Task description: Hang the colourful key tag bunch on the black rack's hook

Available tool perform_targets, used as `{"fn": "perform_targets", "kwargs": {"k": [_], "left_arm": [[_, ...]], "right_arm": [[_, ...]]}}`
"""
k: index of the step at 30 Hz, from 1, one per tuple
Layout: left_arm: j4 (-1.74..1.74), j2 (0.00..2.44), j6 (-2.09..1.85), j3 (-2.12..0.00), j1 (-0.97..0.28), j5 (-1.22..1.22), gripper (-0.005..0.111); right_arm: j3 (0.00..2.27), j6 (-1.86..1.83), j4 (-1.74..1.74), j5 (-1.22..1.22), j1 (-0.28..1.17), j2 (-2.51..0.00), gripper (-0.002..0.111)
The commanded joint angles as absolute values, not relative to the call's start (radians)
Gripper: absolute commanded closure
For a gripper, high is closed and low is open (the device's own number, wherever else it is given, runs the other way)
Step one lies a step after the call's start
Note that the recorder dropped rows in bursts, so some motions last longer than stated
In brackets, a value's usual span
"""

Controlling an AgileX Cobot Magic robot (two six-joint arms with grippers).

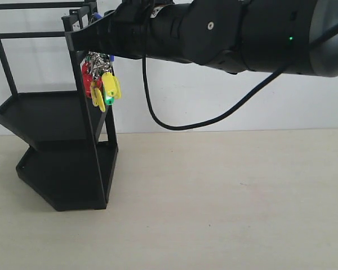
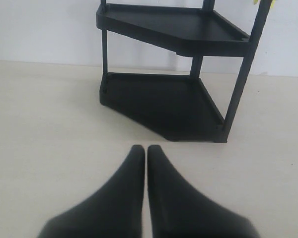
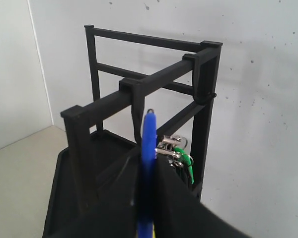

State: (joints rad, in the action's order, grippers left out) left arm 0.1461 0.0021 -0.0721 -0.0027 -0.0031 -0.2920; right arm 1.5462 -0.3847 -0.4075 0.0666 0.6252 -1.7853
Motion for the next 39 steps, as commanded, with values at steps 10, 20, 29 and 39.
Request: {"fn": "perform_targets", "kwargs": {"k": [10,20,29,39], "left_arm": [[0.141,0.0,-0.075,0.0,-0.001,-0.285,0.102],[0.141,0.0,-0.075,0.0,-0.001,-0.285,0.102],[0.141,0.0,-0.075,0.0,-0.001,-0.285,0.102],[0.141,0.0,-0.075,0.0,-0.001,-0.285,0.102]], "right_arm": [[1.559,-0.401,-0.397,0.086,0.628,-1.779,0.049],[1.559,-0.404,-0.434,-0.058,0.619,-1.776,0.093],[1.379,-0.345,-0.439,-0.193,0.587,-1.617,0.108],[0.986,-0.2,-0.445,-0.366,0.587,-1.156,0.108]]}}
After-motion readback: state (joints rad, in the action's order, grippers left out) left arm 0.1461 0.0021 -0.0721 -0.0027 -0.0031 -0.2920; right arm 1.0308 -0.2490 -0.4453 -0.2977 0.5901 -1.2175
